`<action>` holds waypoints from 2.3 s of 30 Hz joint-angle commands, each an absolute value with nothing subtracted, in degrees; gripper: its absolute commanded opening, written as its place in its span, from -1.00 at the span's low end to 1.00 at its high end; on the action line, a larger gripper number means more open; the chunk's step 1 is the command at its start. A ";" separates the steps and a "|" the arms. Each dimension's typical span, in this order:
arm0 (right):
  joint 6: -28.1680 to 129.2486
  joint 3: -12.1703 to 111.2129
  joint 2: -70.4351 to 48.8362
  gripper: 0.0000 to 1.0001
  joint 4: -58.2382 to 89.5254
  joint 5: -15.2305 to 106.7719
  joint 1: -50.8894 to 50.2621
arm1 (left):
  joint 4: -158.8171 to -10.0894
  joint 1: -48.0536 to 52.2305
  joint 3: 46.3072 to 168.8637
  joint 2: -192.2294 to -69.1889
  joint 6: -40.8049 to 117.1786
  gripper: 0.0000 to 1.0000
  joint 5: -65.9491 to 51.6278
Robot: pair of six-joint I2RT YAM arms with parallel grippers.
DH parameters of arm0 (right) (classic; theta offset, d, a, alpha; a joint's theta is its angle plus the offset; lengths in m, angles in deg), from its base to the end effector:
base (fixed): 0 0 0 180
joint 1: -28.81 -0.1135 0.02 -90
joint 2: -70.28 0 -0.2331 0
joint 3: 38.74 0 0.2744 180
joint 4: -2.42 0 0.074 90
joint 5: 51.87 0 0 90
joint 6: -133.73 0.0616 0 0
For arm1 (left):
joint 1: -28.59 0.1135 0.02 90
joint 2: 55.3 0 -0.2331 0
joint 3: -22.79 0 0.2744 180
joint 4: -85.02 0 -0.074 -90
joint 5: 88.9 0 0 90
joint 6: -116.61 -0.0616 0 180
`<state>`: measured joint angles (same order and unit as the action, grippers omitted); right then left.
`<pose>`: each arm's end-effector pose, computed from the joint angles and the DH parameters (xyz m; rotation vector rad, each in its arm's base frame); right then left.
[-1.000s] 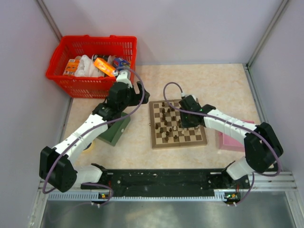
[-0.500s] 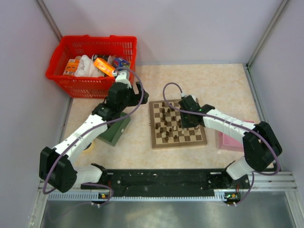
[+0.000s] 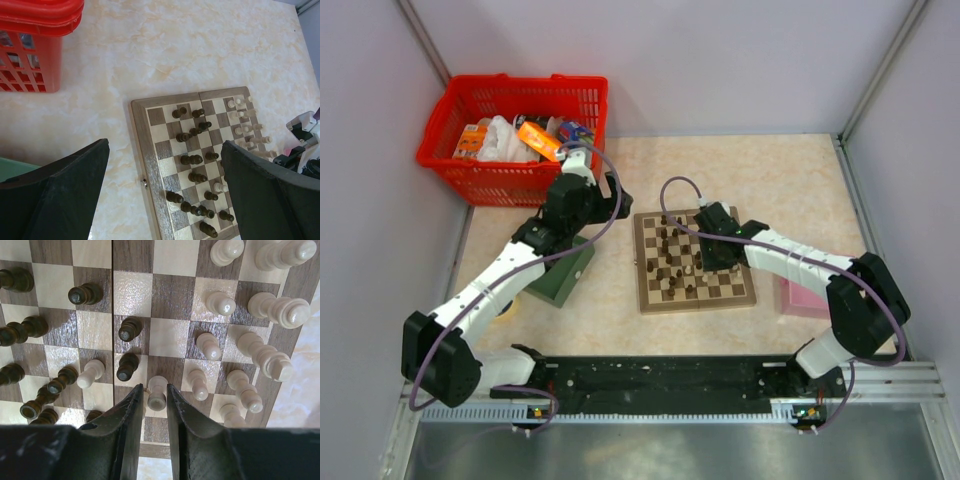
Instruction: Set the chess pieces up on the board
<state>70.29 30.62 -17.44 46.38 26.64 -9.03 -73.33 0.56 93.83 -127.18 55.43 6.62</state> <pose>0.2710 0.1949 0.1410 -0.1933 2.6197 0.1212 0.3090 -0.1578 0.2793 -0.0783 2.0017 -0.5520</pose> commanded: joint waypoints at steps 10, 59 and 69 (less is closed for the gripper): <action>69.65 33.74 -16.38 -0.38 47.57 25.47 -10.30 | -76.02 1.17 93.25 -124.83 55.61 0.97 6.20; 70.27 35.24 -8.57 -0.79 49.06 24.69 -10.47 | -76.11 1.25 93.25 -124.65 55.70 0.97 5.84; 75.53 27.60 3.82 -0.80 56.17 21.78 -10.47 | -76.37 1.34 92.81 -124.47 55.96 0.98 5.76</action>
<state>71.76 31.36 -0.41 52.04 23.82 -9.69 -73.36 1.06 93.24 -127.00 55.45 6.20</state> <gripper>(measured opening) 0.159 0.987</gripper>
